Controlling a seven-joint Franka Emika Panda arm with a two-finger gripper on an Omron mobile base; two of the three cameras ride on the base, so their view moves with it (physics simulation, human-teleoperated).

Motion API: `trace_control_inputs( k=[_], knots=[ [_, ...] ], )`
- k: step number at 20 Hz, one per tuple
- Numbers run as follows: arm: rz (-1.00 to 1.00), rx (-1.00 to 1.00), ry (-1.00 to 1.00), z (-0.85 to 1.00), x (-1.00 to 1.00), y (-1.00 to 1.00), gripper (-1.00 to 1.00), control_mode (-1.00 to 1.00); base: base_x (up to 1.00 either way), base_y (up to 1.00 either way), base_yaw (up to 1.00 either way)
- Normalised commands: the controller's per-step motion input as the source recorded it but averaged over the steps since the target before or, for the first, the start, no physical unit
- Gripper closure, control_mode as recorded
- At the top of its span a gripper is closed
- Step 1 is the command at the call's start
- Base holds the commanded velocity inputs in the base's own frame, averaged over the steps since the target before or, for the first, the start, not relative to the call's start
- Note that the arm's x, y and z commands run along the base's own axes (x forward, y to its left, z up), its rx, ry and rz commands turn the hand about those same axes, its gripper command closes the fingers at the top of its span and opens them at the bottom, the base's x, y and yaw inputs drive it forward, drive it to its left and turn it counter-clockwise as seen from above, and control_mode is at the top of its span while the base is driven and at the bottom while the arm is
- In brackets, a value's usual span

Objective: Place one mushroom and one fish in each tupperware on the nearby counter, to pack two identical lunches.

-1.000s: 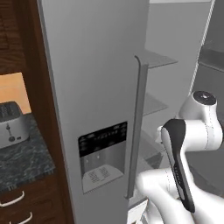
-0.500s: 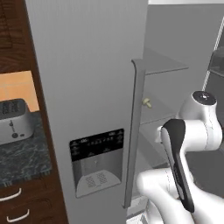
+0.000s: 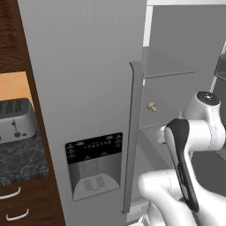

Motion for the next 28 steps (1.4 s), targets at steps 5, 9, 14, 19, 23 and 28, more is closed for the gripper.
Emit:
trace_control_inputs(
  k=[5, 9, 14, 19, 23, 28],
  knots=[
    [0.07, 0.02, 0.0, 0.0, 0.75, -0.21, -1.0, -1.0, 0.0, 0.0, 0.0],
    [0.02, 0.0, 0.0, 0.0, 0.8, -0.13, -1.0, -1.0, 0.0, 0.0, 0.0],
    [0.0, 0.0, -0.01, -0.02, 0.63, -0.09, -1.0, -1.0, 0.0, 0.0, 0.0],
    [0.0, 0.0, 0.01, -0.23, 0.53, -0.14, -1.0, -1.0, 0.0, 0.0, 0.0],
    [0.0, -0.01, 0.01, -0.5, 0.34, -0.17, -1.0, -1.0, 0.0, 0.0, 0.0],
    [0.0, 0.0, 0.0, -0.14, 0.6, -0.15, -1.0, -1.0, 0.0, 0.0, 0.0]
  ],
)
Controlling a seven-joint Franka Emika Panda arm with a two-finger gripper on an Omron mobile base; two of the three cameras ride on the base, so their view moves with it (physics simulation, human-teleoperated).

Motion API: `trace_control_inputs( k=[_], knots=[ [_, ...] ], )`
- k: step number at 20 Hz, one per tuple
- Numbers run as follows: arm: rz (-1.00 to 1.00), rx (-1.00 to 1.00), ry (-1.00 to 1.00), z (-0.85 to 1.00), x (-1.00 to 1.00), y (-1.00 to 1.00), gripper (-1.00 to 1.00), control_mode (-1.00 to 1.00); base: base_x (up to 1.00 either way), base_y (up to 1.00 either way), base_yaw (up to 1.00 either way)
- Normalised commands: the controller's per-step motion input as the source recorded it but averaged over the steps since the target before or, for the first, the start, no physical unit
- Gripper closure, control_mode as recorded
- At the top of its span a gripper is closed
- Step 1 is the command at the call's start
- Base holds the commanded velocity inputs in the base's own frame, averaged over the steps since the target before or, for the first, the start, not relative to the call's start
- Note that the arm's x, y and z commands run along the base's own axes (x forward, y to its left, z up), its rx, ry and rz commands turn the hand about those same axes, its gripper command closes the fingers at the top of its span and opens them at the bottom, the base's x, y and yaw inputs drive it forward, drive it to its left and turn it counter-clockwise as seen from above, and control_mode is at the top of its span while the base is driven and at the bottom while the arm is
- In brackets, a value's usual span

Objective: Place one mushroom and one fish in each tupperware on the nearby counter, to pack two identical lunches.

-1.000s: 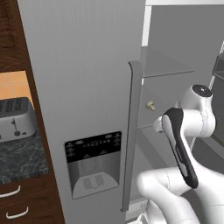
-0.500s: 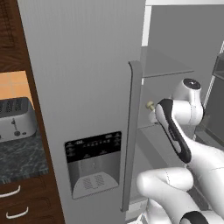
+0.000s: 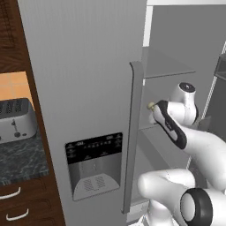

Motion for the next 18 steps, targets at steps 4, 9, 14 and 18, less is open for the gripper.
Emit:
trace_control_inputs(
  k=[4, 9, 14, 18],
  knots=[
    [0.0, 0.0, 0.0, -0.11, 0.7, -0.09, -1.0, -1.0, 0.0, 0.0, 0.0],
    [-0.05, 0.0, 0.0, -0.02, 0.76, -0.12, -1.0, -1.0, 0.0, 0.0, 0.0],
    [-0.08, 0.0, 0.0, -0.04, 0.59, -0.17, -1.0, -1.0, 0.0, 0.0, 0.0],
    [-0.03, 0.0, 0.0, -0.21, 0.44, -0.22, -1.0, -1.0, 0.0, 0.0, 0.0]
  ],
)
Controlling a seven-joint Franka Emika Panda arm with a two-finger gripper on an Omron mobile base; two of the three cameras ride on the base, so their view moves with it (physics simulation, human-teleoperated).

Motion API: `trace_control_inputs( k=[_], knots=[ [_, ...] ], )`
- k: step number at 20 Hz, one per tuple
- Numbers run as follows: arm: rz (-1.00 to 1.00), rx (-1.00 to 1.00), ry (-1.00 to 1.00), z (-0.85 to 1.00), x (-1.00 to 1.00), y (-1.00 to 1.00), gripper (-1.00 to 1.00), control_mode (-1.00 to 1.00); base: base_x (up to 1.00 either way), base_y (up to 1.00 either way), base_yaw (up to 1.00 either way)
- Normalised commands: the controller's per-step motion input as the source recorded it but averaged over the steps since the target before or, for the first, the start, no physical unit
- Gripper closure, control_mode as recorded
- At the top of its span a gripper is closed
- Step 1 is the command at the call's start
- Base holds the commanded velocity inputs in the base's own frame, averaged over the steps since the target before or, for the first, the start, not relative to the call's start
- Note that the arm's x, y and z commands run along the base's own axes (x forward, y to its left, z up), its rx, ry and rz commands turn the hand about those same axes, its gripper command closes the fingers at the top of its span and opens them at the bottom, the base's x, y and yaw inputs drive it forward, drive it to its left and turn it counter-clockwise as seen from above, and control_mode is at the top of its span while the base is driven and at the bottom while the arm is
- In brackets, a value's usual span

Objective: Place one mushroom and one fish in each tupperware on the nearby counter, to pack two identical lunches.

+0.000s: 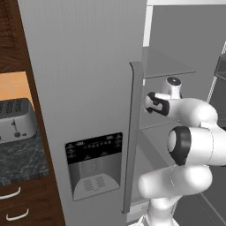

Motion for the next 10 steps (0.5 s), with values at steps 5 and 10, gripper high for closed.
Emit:
trace_control_inputs(
  k=[5, 10],
  knots=[
    [-0.02, 0.0, 0.0, -0.21, 0.47, -0.18, -1.0, -1.0, 0.0, 0.0, 0.0],
    [0.0, 0.0, 0.0, -0.31, 0.5, -0.09, -1.0, -1.0, 0.0, 0.0, 0.0]
  ],
)
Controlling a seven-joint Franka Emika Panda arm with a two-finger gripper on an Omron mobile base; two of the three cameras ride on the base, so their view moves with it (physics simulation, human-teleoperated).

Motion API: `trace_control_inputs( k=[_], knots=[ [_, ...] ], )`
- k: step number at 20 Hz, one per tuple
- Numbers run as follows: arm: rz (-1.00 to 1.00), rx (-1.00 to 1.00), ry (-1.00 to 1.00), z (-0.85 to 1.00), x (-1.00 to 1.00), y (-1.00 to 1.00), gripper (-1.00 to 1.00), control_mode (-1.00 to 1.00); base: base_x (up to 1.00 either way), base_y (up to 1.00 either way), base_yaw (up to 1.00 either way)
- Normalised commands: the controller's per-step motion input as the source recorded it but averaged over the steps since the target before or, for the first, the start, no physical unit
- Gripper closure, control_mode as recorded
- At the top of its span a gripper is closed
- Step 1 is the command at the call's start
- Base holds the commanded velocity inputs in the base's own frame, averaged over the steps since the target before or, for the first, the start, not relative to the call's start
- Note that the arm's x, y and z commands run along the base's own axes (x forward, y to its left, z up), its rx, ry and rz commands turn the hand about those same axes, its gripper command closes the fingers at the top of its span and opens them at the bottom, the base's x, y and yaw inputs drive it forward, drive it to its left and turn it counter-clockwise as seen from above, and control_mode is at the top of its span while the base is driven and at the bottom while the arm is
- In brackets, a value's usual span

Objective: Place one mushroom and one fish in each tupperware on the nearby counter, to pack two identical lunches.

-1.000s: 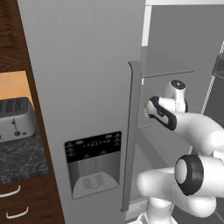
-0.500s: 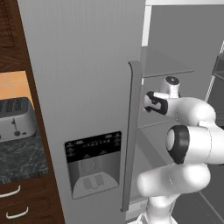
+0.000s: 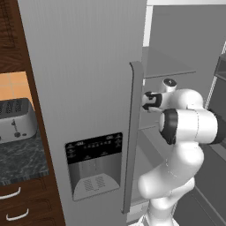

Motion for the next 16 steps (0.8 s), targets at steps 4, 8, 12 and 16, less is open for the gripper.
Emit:
trace_control_inputs(
  k=[4, 8, 12, 16],
  knots=[
    [0.0, 0.0, 0.0, -0.33, 0.47, -0.02, -1.0, -1.0, 0.0, 0.0, 0.0],
    [0.0, 0.0, 0.0, -0.12, 0.58, -0.04, -1.0, -1.0, 0.0, 0.0, 0.0],
    [0.0, 0.0, 0.0, -0.14, 0.53, -0.07, -1.0, -1.0, 0.0, 0.0, 0.0],
    [0.0, 0.0, -0.01, -0.41, -0.04, -0.07, 1.0, -1.0, 0.0, 0.0, 0.0]
  ],
)
